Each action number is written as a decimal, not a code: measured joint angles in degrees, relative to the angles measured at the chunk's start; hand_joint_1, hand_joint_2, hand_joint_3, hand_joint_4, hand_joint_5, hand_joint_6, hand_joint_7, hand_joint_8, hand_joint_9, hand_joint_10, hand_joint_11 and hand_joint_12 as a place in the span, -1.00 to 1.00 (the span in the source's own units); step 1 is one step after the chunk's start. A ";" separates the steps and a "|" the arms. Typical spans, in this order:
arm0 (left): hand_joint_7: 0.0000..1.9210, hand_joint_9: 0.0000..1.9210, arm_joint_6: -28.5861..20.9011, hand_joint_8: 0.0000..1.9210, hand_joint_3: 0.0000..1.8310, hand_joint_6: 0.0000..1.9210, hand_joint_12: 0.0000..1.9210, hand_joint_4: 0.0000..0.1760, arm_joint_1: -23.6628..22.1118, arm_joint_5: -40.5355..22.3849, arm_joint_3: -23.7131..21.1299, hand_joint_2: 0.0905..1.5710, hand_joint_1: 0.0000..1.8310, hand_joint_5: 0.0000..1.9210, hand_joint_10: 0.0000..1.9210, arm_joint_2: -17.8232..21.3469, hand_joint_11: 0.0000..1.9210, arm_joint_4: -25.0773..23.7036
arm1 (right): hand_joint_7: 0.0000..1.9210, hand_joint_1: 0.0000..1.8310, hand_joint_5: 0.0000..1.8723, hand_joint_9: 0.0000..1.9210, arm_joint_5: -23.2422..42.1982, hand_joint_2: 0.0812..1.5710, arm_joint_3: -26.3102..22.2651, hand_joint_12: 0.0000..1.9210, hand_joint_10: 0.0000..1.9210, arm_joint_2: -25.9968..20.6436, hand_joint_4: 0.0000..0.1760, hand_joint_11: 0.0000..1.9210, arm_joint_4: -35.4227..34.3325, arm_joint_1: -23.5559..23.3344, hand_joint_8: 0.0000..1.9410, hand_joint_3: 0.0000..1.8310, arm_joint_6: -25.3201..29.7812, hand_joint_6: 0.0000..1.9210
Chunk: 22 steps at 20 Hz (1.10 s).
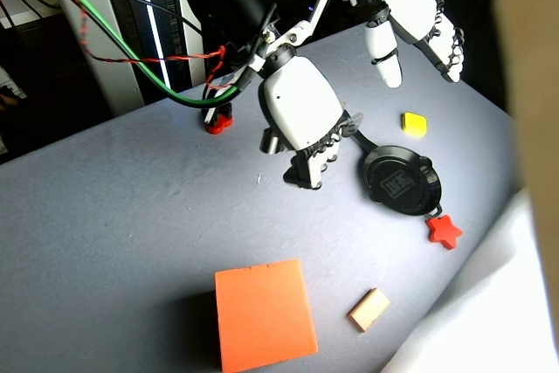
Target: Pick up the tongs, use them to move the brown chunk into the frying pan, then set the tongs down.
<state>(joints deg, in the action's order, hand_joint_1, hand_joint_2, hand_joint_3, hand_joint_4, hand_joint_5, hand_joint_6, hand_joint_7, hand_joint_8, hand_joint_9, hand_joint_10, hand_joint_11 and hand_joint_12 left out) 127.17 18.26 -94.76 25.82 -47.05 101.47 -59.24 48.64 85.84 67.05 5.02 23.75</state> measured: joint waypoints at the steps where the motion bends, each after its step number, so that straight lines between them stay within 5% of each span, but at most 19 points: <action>1: -0.95 -0.98 0.00 -1.00 -1.00 -1.00 -0.75 -0.89 0.00 0.00 0.00 0.63 -0.89 -0.96 -1.00 0.00 -1.00 -0.26 | 0.06 0.21 -0.16 -0.07 0.28 0.52 0.02 0.47 -0.39 0.09 -1.00 -0.43 0.50 0.42 -0.69 -1.00 0.09 0.32; 22: -0.94 -0.97 0.66 -1.00 -1.00 -1.00 -0.72 -0.86 0.00 0.02 0.17 0.63 -0.92 -0.97 -1.00 -0.61 -1.00 -1.97 | 0.12 0.21 -0.17 -0.07 2.89 0.52 0.17 0.49 -0.40 -0.22 -1.00 -0.46 4.11 4.59 -0.86 -1.00 -1.31 0.32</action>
<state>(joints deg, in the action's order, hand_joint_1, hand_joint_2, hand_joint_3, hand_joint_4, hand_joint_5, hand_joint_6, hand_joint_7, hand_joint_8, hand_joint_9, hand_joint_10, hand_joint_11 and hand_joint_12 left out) 127.83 18.26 -94.74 26.00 -47.66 99.50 -56.36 48.82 85.62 71.16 9.61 22.44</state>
